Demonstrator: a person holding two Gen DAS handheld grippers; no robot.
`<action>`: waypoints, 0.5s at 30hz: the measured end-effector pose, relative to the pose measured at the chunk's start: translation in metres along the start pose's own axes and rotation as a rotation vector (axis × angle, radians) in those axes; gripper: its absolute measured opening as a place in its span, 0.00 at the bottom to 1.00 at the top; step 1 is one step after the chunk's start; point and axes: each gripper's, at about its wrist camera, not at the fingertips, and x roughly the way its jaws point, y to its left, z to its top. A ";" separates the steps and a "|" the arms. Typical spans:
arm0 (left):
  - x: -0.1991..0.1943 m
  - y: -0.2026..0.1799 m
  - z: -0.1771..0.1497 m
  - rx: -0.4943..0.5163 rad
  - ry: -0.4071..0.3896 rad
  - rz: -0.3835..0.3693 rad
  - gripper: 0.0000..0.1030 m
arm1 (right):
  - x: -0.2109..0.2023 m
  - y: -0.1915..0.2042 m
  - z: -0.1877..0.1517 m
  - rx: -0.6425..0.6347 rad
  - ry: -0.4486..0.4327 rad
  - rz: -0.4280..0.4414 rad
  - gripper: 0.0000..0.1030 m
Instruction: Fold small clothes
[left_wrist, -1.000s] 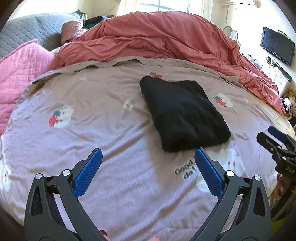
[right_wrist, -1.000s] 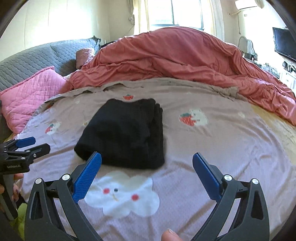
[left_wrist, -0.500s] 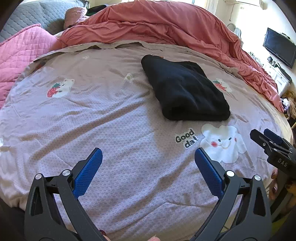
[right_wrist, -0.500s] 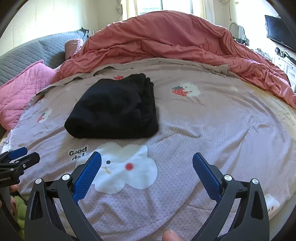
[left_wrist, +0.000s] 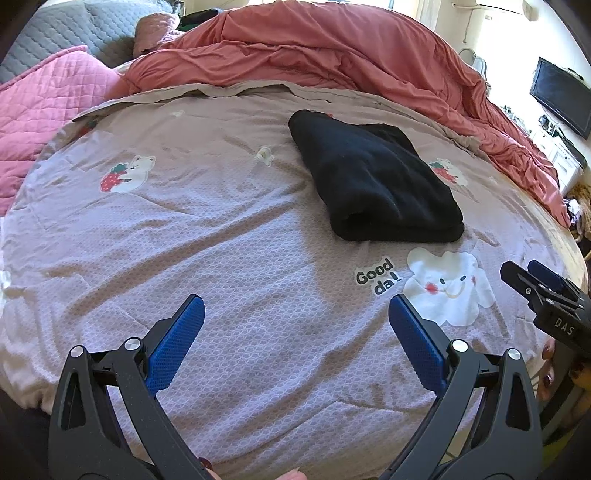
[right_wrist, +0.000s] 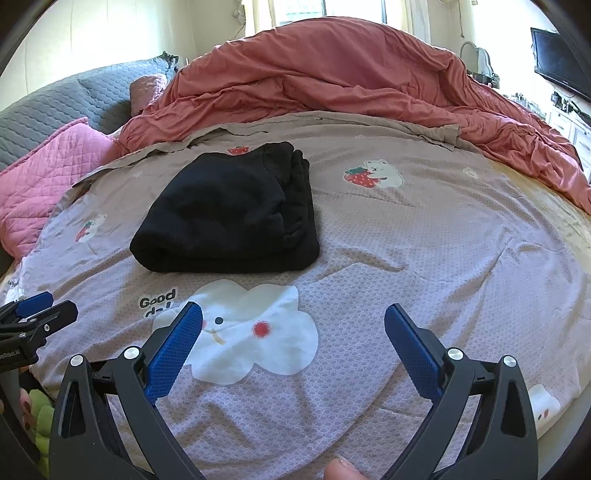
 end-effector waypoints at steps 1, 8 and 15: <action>0.000 0.000 0.000 0.002 0.000 0.002 0.91 | 0.000 0.000 0.000 0.001 0.001 -0.002 0.95; -0.001 0.000 0.000 0.002 -0.001 0.010 0.91 | -0.002 0.000 -0.001 0.000 0.001 0.003 0.95; -0.002 0.002 0.000 -0.006 -0.001 0.008 0.91 | -0.002 0.002 -0.002 -0.008 0.000 -0.001 0.95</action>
